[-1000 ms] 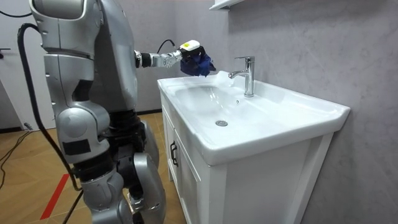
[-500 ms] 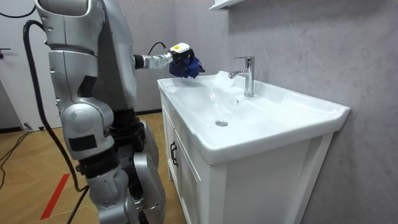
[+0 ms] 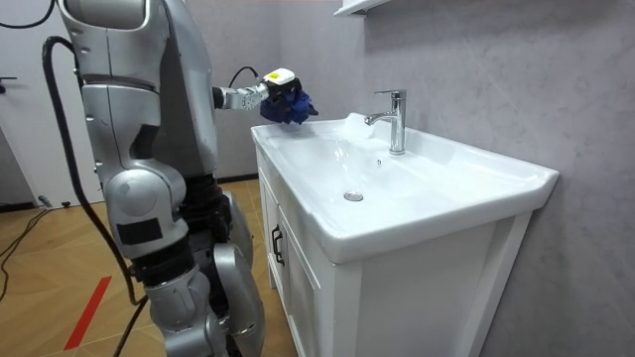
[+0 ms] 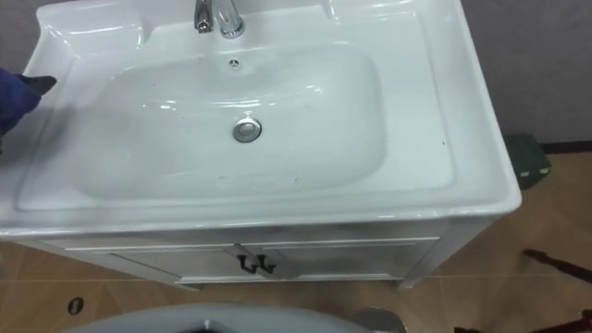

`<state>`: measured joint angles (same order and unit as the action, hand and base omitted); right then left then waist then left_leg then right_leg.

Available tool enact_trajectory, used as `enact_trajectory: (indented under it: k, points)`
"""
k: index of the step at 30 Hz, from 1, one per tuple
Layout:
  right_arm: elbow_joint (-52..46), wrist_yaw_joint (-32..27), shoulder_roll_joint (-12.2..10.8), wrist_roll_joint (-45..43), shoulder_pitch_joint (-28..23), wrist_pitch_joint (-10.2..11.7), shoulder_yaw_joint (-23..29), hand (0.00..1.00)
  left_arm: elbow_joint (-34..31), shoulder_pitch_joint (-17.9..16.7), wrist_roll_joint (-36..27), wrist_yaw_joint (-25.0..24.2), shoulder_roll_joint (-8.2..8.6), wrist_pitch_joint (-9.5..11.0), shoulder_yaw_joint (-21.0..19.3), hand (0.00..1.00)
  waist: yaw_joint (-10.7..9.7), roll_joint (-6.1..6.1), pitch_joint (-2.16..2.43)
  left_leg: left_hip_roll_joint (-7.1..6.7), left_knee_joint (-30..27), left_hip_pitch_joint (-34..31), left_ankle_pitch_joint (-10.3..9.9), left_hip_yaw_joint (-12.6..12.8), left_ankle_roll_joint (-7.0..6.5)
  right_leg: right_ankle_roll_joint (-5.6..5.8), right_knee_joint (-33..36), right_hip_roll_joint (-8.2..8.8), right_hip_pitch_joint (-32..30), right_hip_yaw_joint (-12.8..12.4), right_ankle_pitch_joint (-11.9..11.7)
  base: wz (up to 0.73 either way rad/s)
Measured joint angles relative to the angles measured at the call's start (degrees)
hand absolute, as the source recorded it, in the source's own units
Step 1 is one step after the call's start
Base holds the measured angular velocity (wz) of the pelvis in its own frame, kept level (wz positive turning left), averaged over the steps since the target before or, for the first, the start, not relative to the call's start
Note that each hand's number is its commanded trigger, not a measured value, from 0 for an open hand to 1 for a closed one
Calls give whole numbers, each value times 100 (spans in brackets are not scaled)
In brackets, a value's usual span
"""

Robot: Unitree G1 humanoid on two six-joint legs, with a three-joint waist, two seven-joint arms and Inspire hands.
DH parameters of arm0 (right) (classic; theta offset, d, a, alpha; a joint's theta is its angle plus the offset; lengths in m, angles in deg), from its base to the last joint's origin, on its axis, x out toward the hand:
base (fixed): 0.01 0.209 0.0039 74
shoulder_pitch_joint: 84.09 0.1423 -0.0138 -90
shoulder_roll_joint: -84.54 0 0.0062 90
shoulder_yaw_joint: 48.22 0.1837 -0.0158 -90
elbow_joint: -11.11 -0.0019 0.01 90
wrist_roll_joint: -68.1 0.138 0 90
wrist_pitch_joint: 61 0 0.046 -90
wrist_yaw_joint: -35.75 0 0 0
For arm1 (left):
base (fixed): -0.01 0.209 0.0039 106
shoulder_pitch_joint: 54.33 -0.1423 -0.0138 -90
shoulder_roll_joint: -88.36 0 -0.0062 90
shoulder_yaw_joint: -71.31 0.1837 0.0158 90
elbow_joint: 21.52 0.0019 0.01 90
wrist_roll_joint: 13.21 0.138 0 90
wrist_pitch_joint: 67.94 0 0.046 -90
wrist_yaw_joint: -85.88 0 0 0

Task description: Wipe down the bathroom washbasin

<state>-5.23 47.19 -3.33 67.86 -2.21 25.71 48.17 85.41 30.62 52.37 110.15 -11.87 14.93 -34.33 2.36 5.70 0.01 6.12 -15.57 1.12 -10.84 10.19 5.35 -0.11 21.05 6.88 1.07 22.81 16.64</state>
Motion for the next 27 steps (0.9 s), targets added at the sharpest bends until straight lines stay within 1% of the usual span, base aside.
enact_trajectory:
  k: [4,9,11,15,16,20,22,26,27]
  points:
    - [-5,73,13,-6,-40,-53,-61,0,2,1,-1,-13,0,-2,0,100,12,-33,-4,-3,-4,0,0,-3,0,2,-1,1,0,5,3,-1]
    - [-40,137,24,-5,-87,-54,-59,0,3,0,0,-128,0,-10,0,100,-2,-28,-2,-2,-13,-30,0,-5,0,4,-16,1,-5,20,5,1]
    - [-43,137,25,-5,-77,-54,-56,0,3,-11,-3,-189,0,-42,1,100,-21,-28,-2,-2,-14,-50,0,-9,0,4,-16,1,-21,11,5,0]
    - [-76,124,25,-14,-80,-52,-51,0,-1,-128,0,-262,11,-96,3,100,-63,-31,-3,-4,-13,-49,0,-12,0,5,-16,-2,-25,12,5,0]
    - [-82,121,26,-11,-67,-51,-51,0,0,-158,0,-262,30,-108,3,100,-68,-30,-2,-5,-10,-47,0,-12,0,6,-17,-3,-23,12,6,0]
    - [-67,79,25,-9,-47,-52,-52,0,5,-339,0,-283,243,-133,6,100,-73,-41,-8,-7,-7,-46,0,-17,0,11,-28,-4,-7,39,9,2]
    - [-67,24,24,-9,-45,-52,-52,0,12,-355,0,-352,283,-133,6,100,-72,-49,-11,-7,-7,-52,0,-28,0,12,-31,-3,-4,53,10,4]
    - [-72,-28,25,-1,9,-51,-53,0,178,-354,-2,-376,283,-134,7,100,-81,-58,-15,-12,-6,-56,0,-65,0,12,-28,0,7,77,12,2]
    - [-74,-29,24,-1,12,-51,-54,0,228,-353,-1,-384,283,-133,7,100,-80,-73,-23,-12,-5,-56,0,-71,0,12,-27,-1,9,81,12,0]
